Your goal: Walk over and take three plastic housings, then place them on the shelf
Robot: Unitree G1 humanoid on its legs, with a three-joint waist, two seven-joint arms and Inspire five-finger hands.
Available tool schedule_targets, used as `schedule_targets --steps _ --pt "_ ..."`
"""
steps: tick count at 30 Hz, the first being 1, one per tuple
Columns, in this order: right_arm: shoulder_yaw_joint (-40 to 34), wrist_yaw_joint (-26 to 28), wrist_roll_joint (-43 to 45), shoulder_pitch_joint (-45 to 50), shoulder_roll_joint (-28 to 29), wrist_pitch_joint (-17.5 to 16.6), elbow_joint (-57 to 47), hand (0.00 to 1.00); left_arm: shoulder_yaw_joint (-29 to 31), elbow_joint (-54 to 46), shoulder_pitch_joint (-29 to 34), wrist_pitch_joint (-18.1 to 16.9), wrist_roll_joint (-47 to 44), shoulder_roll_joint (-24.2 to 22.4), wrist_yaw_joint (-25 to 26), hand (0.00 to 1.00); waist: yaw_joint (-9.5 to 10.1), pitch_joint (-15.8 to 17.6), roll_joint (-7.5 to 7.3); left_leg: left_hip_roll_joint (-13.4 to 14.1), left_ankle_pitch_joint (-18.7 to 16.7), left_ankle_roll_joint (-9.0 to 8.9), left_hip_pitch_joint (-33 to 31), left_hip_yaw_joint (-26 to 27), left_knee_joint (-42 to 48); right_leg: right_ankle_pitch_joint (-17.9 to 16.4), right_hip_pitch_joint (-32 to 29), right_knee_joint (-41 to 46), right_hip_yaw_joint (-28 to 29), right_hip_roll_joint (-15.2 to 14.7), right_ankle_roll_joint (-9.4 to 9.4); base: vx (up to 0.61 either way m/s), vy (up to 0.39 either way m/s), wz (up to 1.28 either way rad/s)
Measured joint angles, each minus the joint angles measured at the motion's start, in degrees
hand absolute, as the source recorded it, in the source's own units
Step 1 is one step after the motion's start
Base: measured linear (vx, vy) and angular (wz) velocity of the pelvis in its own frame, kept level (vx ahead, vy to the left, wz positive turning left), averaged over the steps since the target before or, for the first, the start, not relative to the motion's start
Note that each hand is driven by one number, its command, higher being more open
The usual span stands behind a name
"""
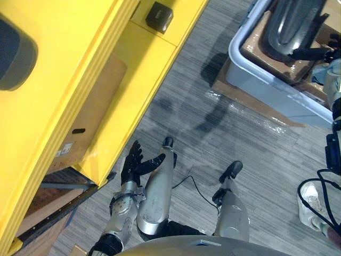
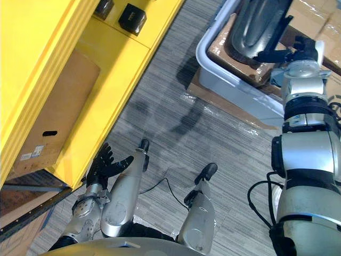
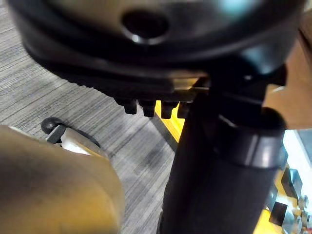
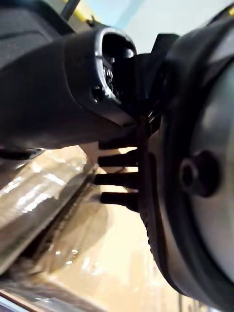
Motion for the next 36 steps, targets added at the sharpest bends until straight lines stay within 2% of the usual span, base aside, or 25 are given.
schedule_targets --steps 6,9,11,13,16,18,21,25,26,27,28,32,34,35,36 --pt "-2.6 0.3 0.3 0.2 -1.5 2.9 3.1 0.0 3.7 7.4 0.3 0.5 -1.7 0.3 -1.1 1.0 0.17 0.0 -0.08 -0.1 0.3 -0.25 -0.5 -0.8 -0.2 -1.1 -0.8 1.6 -0.8 0.0 0.22 -0.02 -0.01 0.06" --pt "-4.4 0.1 1.8 0.9 -1.6 2.9 3.0 0.0 4.6 8.1 1.7 2.1 -8.6 0.3 -3.5 1.0 -0.19 0.1 -0.33 0.0 0.3 -0.25 -0.4 -1.1 -0.2 -1.1 -0.6 1.9 -1.5 0.1 0.18 -0.01 -0.014 0.05" --pt "-8.5 0.2 4.3 2.8 -1.3 3.8 3.1 0.0 6.7 8.0 2.3 2.9 -12.5 -0.1 -5.6 1.0 -0.18 0.2 -0.82 0.3 0.3 -0.28 0.3 -1.4 -0.3 -1.3 -0.4 3.0 -2.1 0.1 -0.06 -0.03 -0.015 0.05" --pt "-13.5 -0.2 5.2 6.2 0.5 4.7 4.6 0.0 11.2 7.6 3.1 2.8 -12.8 -0.1 -6.5 1.0 -0.51 0.3 -2.21 0.4 0.3 -0.28 2.1 -1.6 -1.0 -2.4 0.8 4.4 -2.6 0.0 -0.22 -0.03 -0.014 0.09" --pt "-18.1 -2.5 5.2 9.6 1.1 5.5 5.3 0.0 15.8 6.9 3.2 2.1 -12.6 0.2 -6.6 1.0 -1.01 0.2 -3.43 0.4 0.5 -0.57 3.7 -2.3 -1.7 -4.6 1.9 6.4 -3.4 -0.3 -0.45 -0.04 -0.02 0.16" --pt "-22.4 -5.6 4.5 12.5 1.4 5.4 5.2 0.0 19.1 4.5 3.5 1.2 -12.2 0.9 -5.3 1.0 -1.58 0.3 -5.41 0.4 1.7 -1.06 5.8 -2.3 -4.0 -6.0 2.5 7.8 -3.6 -0.7 -0.8 -0.04 -0.04 0.11" --pt "-25.2 -8.4 2.2 15.4 1.6 4.8 5.1 0.0 21.7 -0.6 5.4 1.4 -12.3 1.8 -5.2 1.0 -3.11 0.4 -7.53 0.5 3.3 -1.73 9.5 -2.4 -7.6 -6.7 4.8 7.8 -4.1 -0.7 -1.14 -0.02 -0.06 0.1" --pt "-26.2 -12.3 -0.3 21.6 1.6 -1.7 0.3 0.0 23.9 -13.5 9.4 1.8 -12.1 2.3 -8.4 1.0 -5.89 0.1 -10.96 1.4 6.3 -3.06 15.7 -2.0 -14.5 -7.1 8.4 6.1 -4.5 0.2 -1.56 -0.01 -0.088 0.0" --pt "-26.3 -12.5 -0.3 21.8 1.6 -1.9 -0.1 0.0 23.9 -14.0 9.4 1.9 -12.1 2.3 -8.5 1.0 -5.97 0.1 -11.04 1.4 6.4 -3.06 15.9 -2.0 -14.8 -7.1 8.5 6.0 -4.5 0.2 -1.56 0.0 -0.108 0.02" --pt "-26.0 -15.1 -2.5 24.4 1.5 -3.8 -5.9 0.0 23.7 -18.4 9.4 3.2 -12.2 2.2 -9.6 1.0 -7.19 -0.3 -11.63 1.6 8.0 -3.43 18.7 -1.9 -18.2 -7.2 10.2 5.0 -4.8 0.5 -1.7 0.01 -0.105 0.02" --pt "-25.9 -17.0 -4.7 27.1 1.5 -5.0 -11.0 0.0 23.4 -21.2 9.3 4.7 -12.2 2.2 -10.7 1.0 -8.11 -2.0 -12.1 1.9 9.0 -3.76 19.7 -1.6 -20.8 -7.1 10.4 4.1 -5.0 0.9 -1.79 0.02 -0.101 0.01" --pt "-24.9 -22.0 -12.0 33.3 2.0 -7.6 -23.1 0.0 21.2 -28.9 8.5 9.3 -13.2 1.8 -14.7 1.0 -9.4 -7.0 -12.92 3.3 10.9 -4.67 23.9 -0.6 -26.2 -6.6 12.9 0.9 -5.1 2.5 -2.42 0.09 -0.084 -0.08" --pt "-23.3 -23.2 -17.9 35.3 3.8 -8.8 -29.7 0.0 18.4 -32.2 7.2 13.8 -17.1 1.5 -17.5 1.0 -10.59 -11.4 -13.23 3.9 11.4 -4.88 27.0 0.4 -29.3 -6.6 14.9 -1.1 -5.0 3.1 -2.52 0.15 -0.065 -0.13" --pt "-23.2 -23.6 -19.4 36.1 4.5 -9.3 -31.9 0.0 17.6 -32.7 6.8 15.2 -18.3 1.4 -18.2 1.0 -10.78 -12.3 -13.26 4.0 11.5 -4.92 27.8 0.9 -29.7 -6.6 15.5 -1.5 -4.9 3.3 -2.52 0.16 -0.046 -0.16" --pt "-22.8 -24.0 -22.6 37.6 5.8 -10.6 -35.5 0.0 16.4 -33.3 5.6 18.3 -21.9 1.0 -19.2 1.0 -11.2 -13.8 -13.32 4.3 11.5 -4.97 29.4 1.9 -30.5 -6.6 16.6 -2.1 -4.8 3.5 -2.52 0.11 -0.025 -0.18"
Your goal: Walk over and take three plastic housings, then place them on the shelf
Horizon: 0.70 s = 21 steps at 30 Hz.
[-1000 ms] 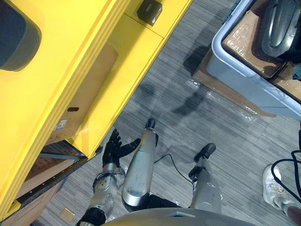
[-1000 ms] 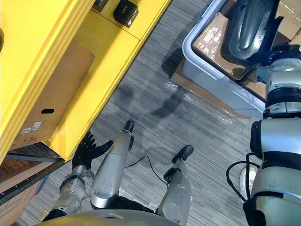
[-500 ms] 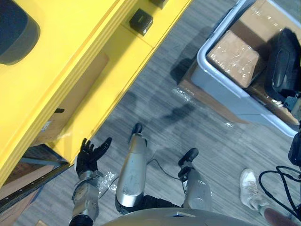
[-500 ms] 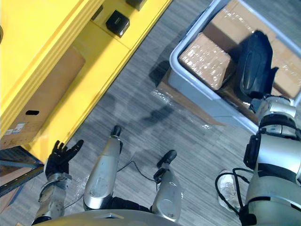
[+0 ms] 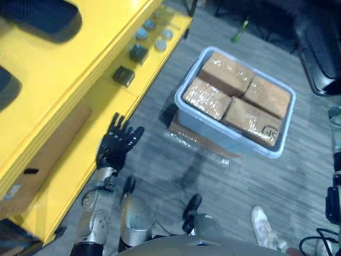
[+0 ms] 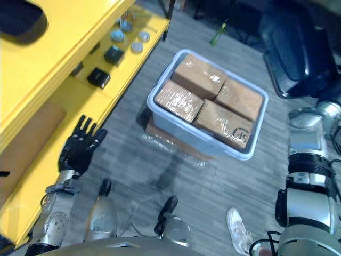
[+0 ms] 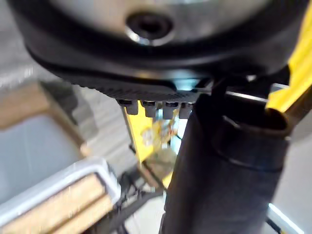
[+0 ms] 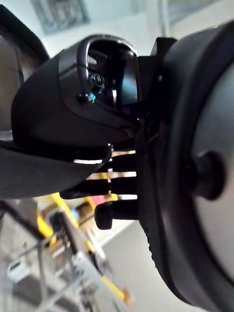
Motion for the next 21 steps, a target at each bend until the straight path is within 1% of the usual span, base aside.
schedule_targets --steps 1,2,4,6,7,8,12,13,14,16,17,19,20,21 --pt "0.3 -0.1 -2.9 0.8 1.2 -1.8 -3.0 0.0 -0.8 -0.1 -1.7 3.2 -3.8 -0.8 -0.4 1.0 -0.63 -0.8 0.07 0.1 0.1 -0.12 1.8 0.5 -1.0 0.0 1.3 -0.5 0.0 0.1 -0.03 0.12 -0.026 -0.15" --pt "0.6 -0.1 -4.3 0.9 1.7 -2.4 -4.5 0.0 -1.4 -0.1 -2.4 4.6 -5.5 -1.2 -0.4 1.0 -0.95 -1.2 0.15 0.2 0.1 -0.13 2.5 0.7 -1.2 0.0 1.8 -0.5 0.0 0.1 -0.07 0.07 -0.006 -0.2" --pt "1.7 -0.3 -9.1 1.0 3.0 -5.1 -9.9 0.0 -3.9 -0.1 -4.6 9.4 -10.9 -1.7 -0.4 1.0 -1.94 -2.4 0.29 0.3 0.1 -0.12 4.8 2.4 -2.6 -0.1 2.3 -0.5 0.7 0.0 -0.09 0.04 0.019 -0.25" --pt "2.8 -0.7 -11.1 1.0 3.0 -6.5 -12.6 0.0 -5.4 -0.1 -6.1 11.5 -13.1 -1.7 -0.2 1.0 -2.55 -2.5 0.23 0.3 0.1 -0.13 6.0 3.1 -2.9 -0.1 3.0 -0.5 1.3 -0.1 -0.09 0.02 0.029 -0.18" --pt "3.6 -1.2 -11.7 1.2 3.2 -7.9 -14.3 0.0 -6.8 0.0 -7.1 12.3 -14.7 -1.7 0.0 1.0 -2.96 -2.7 0.16 0.2 0.1 -0.13 6.7 3.6 -3.0 -0.1 3.4 -0.5 1.5 -0.1 -0.09 0.0 0.031 -0.16" --pt "3.7 -1.7 -13.6 1.7 3.7 -8.6 -16.4 0.0 -8.1 0.3 -8.3 12.6 -15.9 -1.7 0.7 1.0 -3.59 -2.8 0.2 0.2 0.1 -0.13 7.4 3.9 -3.0 -0.1 3.9 -0.5 1.5 -0.2 -0.12 -0.01 0.032 -0.12" --pt "3.7 -2.6 -13.7 5.2 7.3 -11.8 -22.2 0.0 -9.7 1.4 -11.0 12.5 -18.7 -1.9 3.4 1.0 -4.94 -4.9 0.33 0.2 0.1 -0.17 8.1 4.9 -3.1 -0.1 3.9 -0.4 2.3 -0.2 -0.15 -0.02 0.023 -0.1" --pt "3.7 -3.1 -14.4 6.9 9.0 -13.0 -23.7 0.0 -9.9 1.6 -11.4 11.8 -20.1 -2.0 4.1 1.0 -5.64 -5.7 0.44 0.2 0.0 -0.2 8.2 4.9 -3.1 -0.1 4.0 -0.3 2.3 -0.3 -0.16 -0.04 0.023 -0.07" --pt "3.7 -3.4 -15.3 7.9 9.8 -13.3 -24.6 0.0 -10.2 1.8 -11.8 11.5 -20.6 -2.2 4.3 1.0 -5.81 -6.1 0.54 0.2 0.0 -0.21 8.2 4.9 -3.1 -0.1 4.0 -0.2 2.3 -0.3 -0.15 -0.04 0.021 -0.03" --pt "4.0 -3.7 -16.3 10.5 13.5 -15.8 -25.7 0.0 -10.6 3.1 -13.2 9.2 -23.0 -2.6 5.5 1.0 -6.36 -6.6 0.93 0.3 -0.1 -0.28 9.2 5.5 -3.0 -0.2 4.1 0.3 2.9 -0.3 -0.23 -0.05 0.022 -0.12" --pt "4.2 -3.7 -16.8 10.7 14.6 -16.2 -25.8 0.0 -10.7 3.1 -13.4 8.5 -23.1 -2.6 5.7 1.0 -6.68 -6.7 1.02 0.3 -0.2 -0.28 9.2 5.6 -2.9 -0.2 4.1 0.5 3.0 -0.3 -0.26 -0.07 0.021 -0.11" --pt "5.4 -3.4 -17.6 12.7 17.8 -16.8 -27.7 0.0 -11.5 3.2 -14.2 5.8 -24.4 -3.0 6.0 1.0 -7.27 -7.1 1.34 0.4 -0.2 -0.27 9.2 5.9 -2.7 -0.2 4.0 0.5 3.1 -0.4 -0.35 -0.09 0.02 -0.06" --pt "5.9 -3.2 -17.6 12.8 18.4 -16.9 -27.9 0.0 -11.8 3.2 -14.3 5.1 -24.4 -3.2 6.0 1.0 -7.38 -7.2 1.42 0.4 -0.2 -0.26 9.2 6.0 -2.7 -0.1 4.0 0.5 3.1 -0.4 -0.44 -0.06 0.015 -0.07" --pt "7.0 -3.0 -17.7 13.2 19.4 -17.1 -28.0 0.0 -12.8 3.2 -14.7 3.5 -24.7 -3.4 6.0 1.0 -7.35 -7.5 1.64 0.4 -0.2 -0.26 9.2 6.1 -2.7 0.1 3.9 0.5 3.3 -0.3 -0.63 -0.04 0.014 -0.04"
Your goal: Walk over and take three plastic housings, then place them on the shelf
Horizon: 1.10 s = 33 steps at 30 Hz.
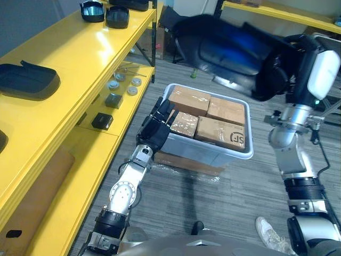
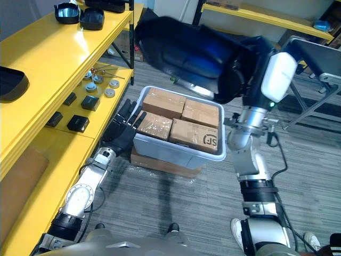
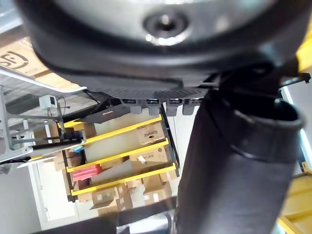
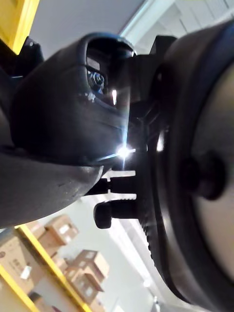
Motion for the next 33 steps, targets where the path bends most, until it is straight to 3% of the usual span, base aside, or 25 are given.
schedule_targets --steps 6,11,20,25,33 --pt "7.0 0.8 0.0 1.9 5.8 -1.2 0.8 0.0 -5.8 0.0 -2.9 -2.8 -2.7 -1.8 -0.2 1.0 0.33 -0.9 0.57 0.0 0.0 0.02 -0.6 -0.4 0.9 0.4 0.1 0.0 -0.2 0.0 -0.15 -0.01 0.007 0.01" --pt "8.3 -0.5 0.3 2.2 8.7 -1.9 1.8 0.0 -9.5 0.5 -4.3 -2.7 -2.7 -2.1 -0.8 1.0 0.37 -1.0 0.71 -0.2 0.0 0.03 -1.1 -1.4 1.0 0.4 0.4 0.0 -1.2 -0.1 -0.16 0.0 0.014 0.11" --pt "11.8 -4.5 2.7 2.2 9.1 -1.9 2.1 0.0 -12.5 0.6 -4.3 -3.4 -0.5 -2.0 -1.4 1.0 0.36 -2.2 1.94 -0.4 0.0 0.04 -1.1 -2.2 1.1 0.4 1.7 -0.9 -2.4 -0.1 -0.15 -0.01 0.015 0.05" --pt "12.5 -5.1 6.5 2.2 9.1 -1.9 4.0 0.0 -15.8 0.6 -4.3 -6.0 0.5 -2.0 -0.9 1.0 0.34 -3.2 2.98 -0.4 0.0 0.03 -1.1 -2.5 1.1 0.4 1.9 -1.0 -2.9 0.0 -0.15 0.0 0.011 0.03" --pt "18.4 -3.5 6.9 5.7 11.7 -1.5 4.0 0.0 -19.5 0.5 -4.5 -11.8 0.1 -2.3 10.7 1.0 0.38 -4.6 2.95 -0.4 0.1 0.01 -1.1 -2.8 1.0 0.4 2.2 -1.1 -3.2 0.0 -0.16 0.0 0.005 0.02"
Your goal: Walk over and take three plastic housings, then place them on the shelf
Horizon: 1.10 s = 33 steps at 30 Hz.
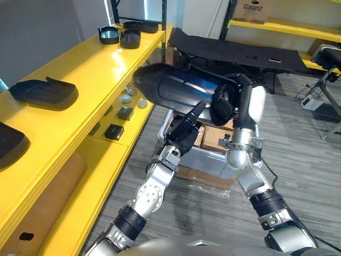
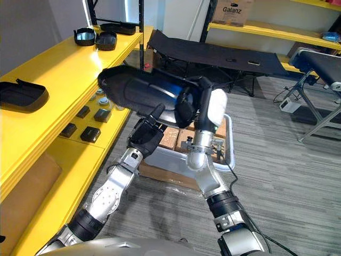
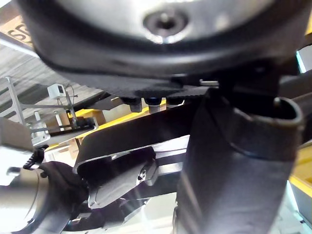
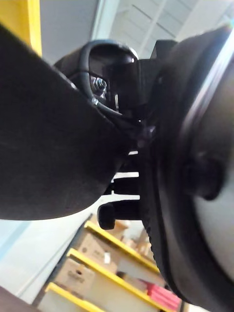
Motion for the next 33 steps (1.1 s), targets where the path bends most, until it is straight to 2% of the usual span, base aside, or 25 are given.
schedule_targets --steps 2,3,7,12,16,19,24,25,29,32,33 --pt "0.5 0.5 0.0 1.3 1.3 0.5 0.0 0.0 0.9 0.0 0.1 -0.8 -0.1 0.0 0.3 1.0 0.29 0.0 -0.12 0.0 0.0 0.0 0.0 -0.2 0.0 0.0 0.2 0.0 -0.3 0.0 -0.02 -0.01 0.016 0.07" --pt "0.7 0.5 0.0 1.6 1.8 0.5 0.0 0.0 1.4 0.0 0.1 -1.4 -0.1 0.0 0.3 0.0 0.29 -0.1 -0.16 0.0 0.1 0.0 0.0 -0.2 0.0 0.0 0.2 0.0 -0.3 0.0 -0.02 0.0 0.0 0.0" --pt "1.8 0.5 0.0 2.6 2.9 0.2 0.4 0.0 3.1 0.1 0.5 -2.6 -0.1 0.0 0.5 0.0 0.36 -0.3 -0.68 0.0 0.1 0.02 0.0 -0.2 0.0 0.0 0.2 0.0 -0.3 0.1 -0.02 0.0 0.0 0.0" --pt "2.5 0.5 -0.2 3.7 3.9 -1.7 1.9 0.0 4.9 3.6 0.7 -3.8 0.2 -0.8 1.4 0.0 0.46 -0.9 -1.77 0.0 0.1 0.02 0.1 -0.2 -0.1 0.0 0.2 0.0 -0.2 0.1 -0.02 0.0 0.0 0.0" --pt "5.4 0.7 -2.2 5.5 4.0 -4.6 1.9 0.0 9.1 7.5 1.9 -4.3 0.2 -2.3 3.0 0.0 0.2 -0.9 -1.85 0.1 0.1 0.02 0.1 -0.1 -0.1 0.0 0.1 0.0 -0.1 0.1 -0.03 0.0 0.0 0.0" --pt "6.6 0.8 -2.7 6.7 4.5 -5.7 1.9 0.0 9.9 8.5 3.1 -4.8 0.7 -2.3 3.0 0.0 0.53 -0.9 -1.91 0.1 0.1 0.02 0.2 -0.1 -0.1 0.0 0.2 0.0 -0.1 0.1 -0.03 0.0 0.0 0.0" --pt "6.8 0.5 -2.6 6.9 6.6 -5.7 2.0 0.0 10.1 9.5 3.4 -6.0 4.5 -2.2 3.0 0.0 0.65 -0.8 -2.0 0.1 0.1 0.02 0.2 -0.1 -0.1 0.0 0.2 0.0 -0.1 0.1 -0.04 0.0 0.0 0.0" --pt "6.9 0.3 -2.6 6.9 6.6 -5.8 2.0 1.0 10.1 9.5 3.4 -6.4 4.6 -2.2 3.0 0.0 0.66 -0.9 -2.02 0.1 0.1 0.01 0.2 -0.1 -0.1 0.0 0.2 0.0 -0.1 0.1 -0.07 0.0 0.0 0.0" --pt "7.7 0.2 -2.6 6.9 6.6 -6.8 2.0 1.0 9.5 9.5 3.4 -8.9 5.4 -2.3 3.7 0.0 0.41 -0.9 -2.02 0.1 0.1 0.0 0.2 0.0 -0.1 -0.1 0.1 0.0 0.0 0.1 -0.09 0.0 0.0 0.0" --pt "8.6 1.1 -2.6 7.0 6.5 -6.2 2.8 1.0 9.9 9.2 3.3 -12.1 12.5 -3.4 8.0 0.0 0.24 -0.8 -2.05 0.1 0.0 -0.01 0.2 0.1 -0.1 -0.1 0.0 0.0 0.1 0.1 -0.09 0.0 0.0 0.0" --pt "8.6 2.2 -2.4 7.0 6.6 -5.8 3.5 1.0 10.1 8.8 3.3 -13.4 19.2 -3.8 11.8 0.0 0.26 -0.8 -2.04 0.1 0.0 -0.01 0.2 0.2 -0.1 -0.1 -0.1 0.0 0.1 0.1 -0.1 0.0 0.0 0.0"
